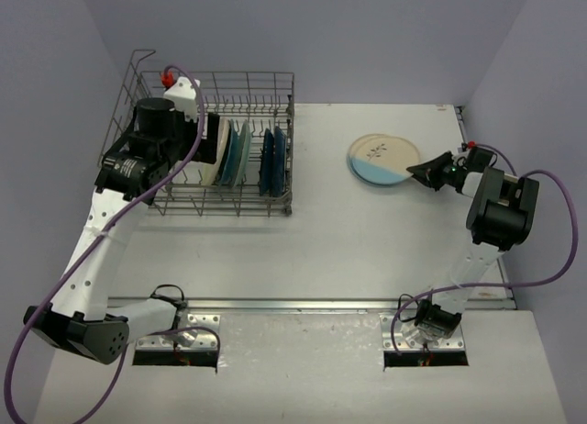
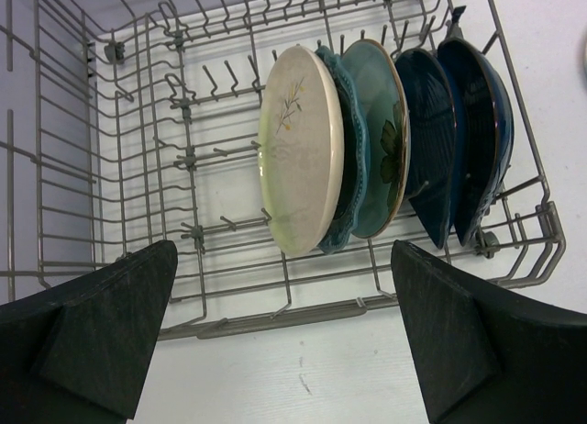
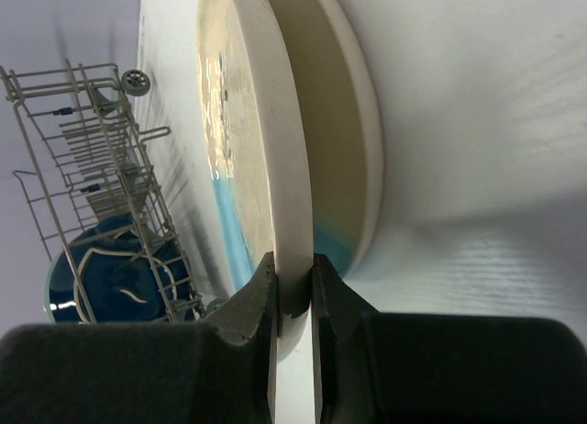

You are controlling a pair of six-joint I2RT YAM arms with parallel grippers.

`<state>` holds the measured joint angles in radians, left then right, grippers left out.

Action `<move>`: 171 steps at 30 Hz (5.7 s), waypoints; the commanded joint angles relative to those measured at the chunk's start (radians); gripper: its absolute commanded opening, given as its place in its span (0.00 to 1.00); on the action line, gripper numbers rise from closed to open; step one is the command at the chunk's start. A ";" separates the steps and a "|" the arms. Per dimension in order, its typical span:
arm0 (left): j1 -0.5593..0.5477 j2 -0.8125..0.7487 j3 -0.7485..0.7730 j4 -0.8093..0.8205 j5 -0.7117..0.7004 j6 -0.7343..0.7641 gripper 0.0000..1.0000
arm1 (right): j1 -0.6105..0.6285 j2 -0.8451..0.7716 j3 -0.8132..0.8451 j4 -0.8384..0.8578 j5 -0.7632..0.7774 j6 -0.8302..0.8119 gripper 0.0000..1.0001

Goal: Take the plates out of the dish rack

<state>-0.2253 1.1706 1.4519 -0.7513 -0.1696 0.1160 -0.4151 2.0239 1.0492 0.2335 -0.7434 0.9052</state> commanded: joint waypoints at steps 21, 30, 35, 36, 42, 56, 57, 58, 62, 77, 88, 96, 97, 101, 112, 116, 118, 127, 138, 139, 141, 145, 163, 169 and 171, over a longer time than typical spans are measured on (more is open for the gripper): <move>0.015 -0.047 -0.073 0.053 -0.035 -0.013 1.00 | 0.085 -0.060 0.235 -0.508 0.350 -0.212 0.76; 0.018 0.106 -0.045 -0.020 0.060 -0.050 0.98 | 0.113 -0.351 0.120 -0.472 0.401 -0.392 0.84; 0.018 0.175 -0.010 -0.027 0.054 -0.048 0.88 | 0.114 -0.552 0.031 -0.457 0.367 -0.462 0.99; 0.018 0.187 -0.005 -0.025 0.049 -0.047 0.87 | 0.114 -0.583 0.016 -0.454 0.363 -0.480 0.99; 0.018 0.254 -0.006 0.051 0.008 -0.012 0.67 | 0.114 -0.842 -0.132 -0.405 0.328 -0.574 0.99; 0.018 0.379 0.035 0.123 -0.057 0.001 0.51 | 0.114 -0.953 -0.150 -0.453 0.261 -0.555 0.99; 0.018 0.387 0.041 0.124 -0.057 0.001 0.49 | 0.114 -0.953 -0.150 -0.455 0.260 -0.553 0.99; 0.018 0.399 0.045 0.124 -0.056 0.001 0.48 | 0.114 -0.954 -0.150 -0.457 0.257 -0.551 0.99; 0.018 0.435 0.057 0.134 -0.052 -0.002 0.48 | 0.114 -0.962 -0.156 -0.453 0.251 -0.545 0.99; 0.018 0.512 0.054 0.201 -0.084 -0.032 0.31 | 0.114 -0.979 -0.171 -0.452 0.229 -0.538 0.99; 0.018 0.478 0.096 0.130 -0.048 -0.045 0.00 | 0.113 -0.970 -0.187 -0.401 0.185 -0.474 0.99; 0.017 0.432 0.244 0.064 -0.018 -0.019 0.00 | 0.113 -0.962 -0.168 -0.417 0.158 -0.483 0.99; 0.017 0.431 0.266 0.051 -0.018 -0.014 0.00 | 0.114 -0.964 -0.171 -0.418 0.155 -0.483 0.99; 0.015 0.426 0.354 0.026 -0.023 0.020 0.00 | 0.114 -0.962 -0.171 -0.417 0.132 -0.475 0.99; -0.312 0.226 0.153 0.306 -0.431 0.491 0.00 | 0.118 -0.903 -0.108 -0.422 -0.050 -0.374 0.99; -0.485 0.138 -0.026 0.538 -0.567 0.838 0.00 | 0.145 -0.868 -0.097 -0.420 -0.119 -0.329 0.99; -0.561 0.091 -0.125 0.632 -0.605 0.957 0.00 | 0.166 -0.847 -0.097 -0.418 -0.148 -0.295 0.99; -0.831 -0.023 -0.423 1.063 -0.617 1.497 0.00 | 0.307 -0.718 -0.063 -0.256 -0.411 -0.049 0.99; -1.029 -0.053 -0.603 1.217 -0.649 1.623 0.00 | 0.519 -0.605 -0.039 -0.193 -0.462 0.062 0.99; -1.039 -0.050 -0.610 1.220 -0.651 1.622 0.00 | 0.534 -0.595 -0.037 -0.182 -0.453 0.072 0.99; -1.047 -0.046 -0.623 1.223 -0.650 1.622 0.00 | 0.551 -0.585 -0.031 -0.161 -0.449 0.086 0.98; -1.054 -0.043 -0.646 1.234 -0.646 1.624 0.00 | 0.566 -0.551 0.000 -0.145 -0.450 0.116 0.91; -1.061 -0.003 -0.706 1.289 -0.608 1.650 0.00 | 0.627 -0.515 -0.049 0.034 -0.477 0.258 0.12; -1.063 0.008 -0.697 1.263 -0.617 1.636 0.05 | 0.624 -0.525 -0.063 0.056 -0.471 0.274 0.00; -1.062 0.004 -0.703 1.245 -0.627 1.637 0.28 | 0.609 -0.528 -0.062 0.056 -0.476 0.278 0.00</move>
<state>-1.2778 1.1858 0.7189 0.3933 -0.7937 1.7183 0.1851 1.5185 0.9900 0.2099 -1.1792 1.1943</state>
